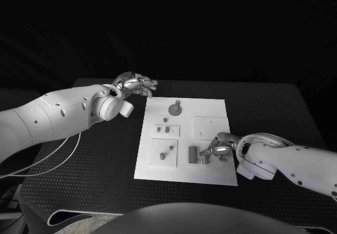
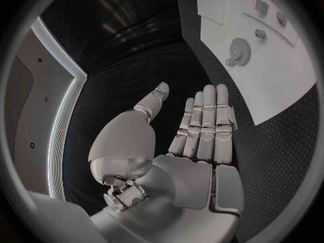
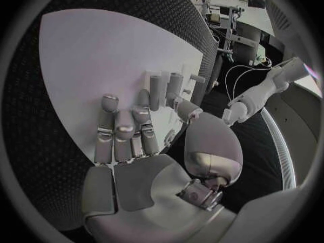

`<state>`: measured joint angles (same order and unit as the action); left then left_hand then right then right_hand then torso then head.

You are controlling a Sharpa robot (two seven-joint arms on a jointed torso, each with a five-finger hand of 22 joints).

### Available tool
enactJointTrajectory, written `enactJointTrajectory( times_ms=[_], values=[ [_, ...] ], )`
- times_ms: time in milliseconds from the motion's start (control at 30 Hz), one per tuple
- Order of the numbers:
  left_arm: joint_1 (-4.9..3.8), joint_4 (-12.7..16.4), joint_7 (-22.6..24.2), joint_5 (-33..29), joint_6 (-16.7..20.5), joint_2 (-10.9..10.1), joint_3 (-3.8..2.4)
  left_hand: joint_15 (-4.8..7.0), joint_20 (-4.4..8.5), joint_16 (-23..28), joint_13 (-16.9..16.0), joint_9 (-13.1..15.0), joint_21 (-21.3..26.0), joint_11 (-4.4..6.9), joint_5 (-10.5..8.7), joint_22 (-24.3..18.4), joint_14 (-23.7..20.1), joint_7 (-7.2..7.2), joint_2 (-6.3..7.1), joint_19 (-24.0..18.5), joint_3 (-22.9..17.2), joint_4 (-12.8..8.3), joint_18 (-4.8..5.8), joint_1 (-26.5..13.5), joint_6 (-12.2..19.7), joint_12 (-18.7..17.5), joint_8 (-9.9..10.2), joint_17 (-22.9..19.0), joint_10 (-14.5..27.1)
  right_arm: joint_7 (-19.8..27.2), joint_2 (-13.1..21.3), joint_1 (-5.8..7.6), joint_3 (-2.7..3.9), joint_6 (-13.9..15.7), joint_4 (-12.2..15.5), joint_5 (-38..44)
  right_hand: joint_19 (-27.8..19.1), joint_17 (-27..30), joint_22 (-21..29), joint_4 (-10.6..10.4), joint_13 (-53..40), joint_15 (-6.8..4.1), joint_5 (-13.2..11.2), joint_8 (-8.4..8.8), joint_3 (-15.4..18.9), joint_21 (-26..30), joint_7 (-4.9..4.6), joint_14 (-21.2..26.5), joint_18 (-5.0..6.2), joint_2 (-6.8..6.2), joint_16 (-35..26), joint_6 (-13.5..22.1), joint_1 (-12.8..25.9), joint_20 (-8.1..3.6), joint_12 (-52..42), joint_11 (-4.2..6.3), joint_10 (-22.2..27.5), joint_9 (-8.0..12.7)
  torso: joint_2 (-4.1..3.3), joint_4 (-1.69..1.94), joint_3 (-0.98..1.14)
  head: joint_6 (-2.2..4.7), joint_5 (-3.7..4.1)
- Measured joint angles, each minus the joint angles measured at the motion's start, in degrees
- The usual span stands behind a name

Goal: Assemble the parts on the task board

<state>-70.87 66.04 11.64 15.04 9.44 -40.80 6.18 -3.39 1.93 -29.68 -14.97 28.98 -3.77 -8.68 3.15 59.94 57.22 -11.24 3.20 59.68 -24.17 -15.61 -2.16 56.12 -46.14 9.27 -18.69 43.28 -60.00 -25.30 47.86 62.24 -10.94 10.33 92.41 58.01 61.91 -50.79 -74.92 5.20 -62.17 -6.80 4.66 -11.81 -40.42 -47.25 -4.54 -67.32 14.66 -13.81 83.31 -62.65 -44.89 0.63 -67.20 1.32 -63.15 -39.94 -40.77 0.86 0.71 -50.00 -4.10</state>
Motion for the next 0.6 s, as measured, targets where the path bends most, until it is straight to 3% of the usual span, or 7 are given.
enactJointTrajectory(
  times_ms=[600],
  values=[
    [0.00, 0.0, 0.0, 0.0, 0.0, 0.0, 0.00, 0.00, 0.00, 0.0, 0.0, 0.0, 0.0, 0.00, 0.00, 0.0, 0.0, 0.00, 0.00, 0.0, 0.0, 0.0, 0.08, 0.0, 0.0, 0.0, 0.0, 0.0, 0.0, 0.7, 1.0, -0.15, -0.08, -0.7, 1.2, 0.8, 0.0, 0.0, 0.0, -0.1, 0.0, -0.13, 0.0, -0.22, -0.1, 0.0, -0.10, -0.2, -0.01, 0.00, 0.0, 0.1, 0.0, 0.00, 0.0, -0.10, 0.1, 0.0, 0.01, -0.03, 0.00, 0.00, -0.16]
  ],
)
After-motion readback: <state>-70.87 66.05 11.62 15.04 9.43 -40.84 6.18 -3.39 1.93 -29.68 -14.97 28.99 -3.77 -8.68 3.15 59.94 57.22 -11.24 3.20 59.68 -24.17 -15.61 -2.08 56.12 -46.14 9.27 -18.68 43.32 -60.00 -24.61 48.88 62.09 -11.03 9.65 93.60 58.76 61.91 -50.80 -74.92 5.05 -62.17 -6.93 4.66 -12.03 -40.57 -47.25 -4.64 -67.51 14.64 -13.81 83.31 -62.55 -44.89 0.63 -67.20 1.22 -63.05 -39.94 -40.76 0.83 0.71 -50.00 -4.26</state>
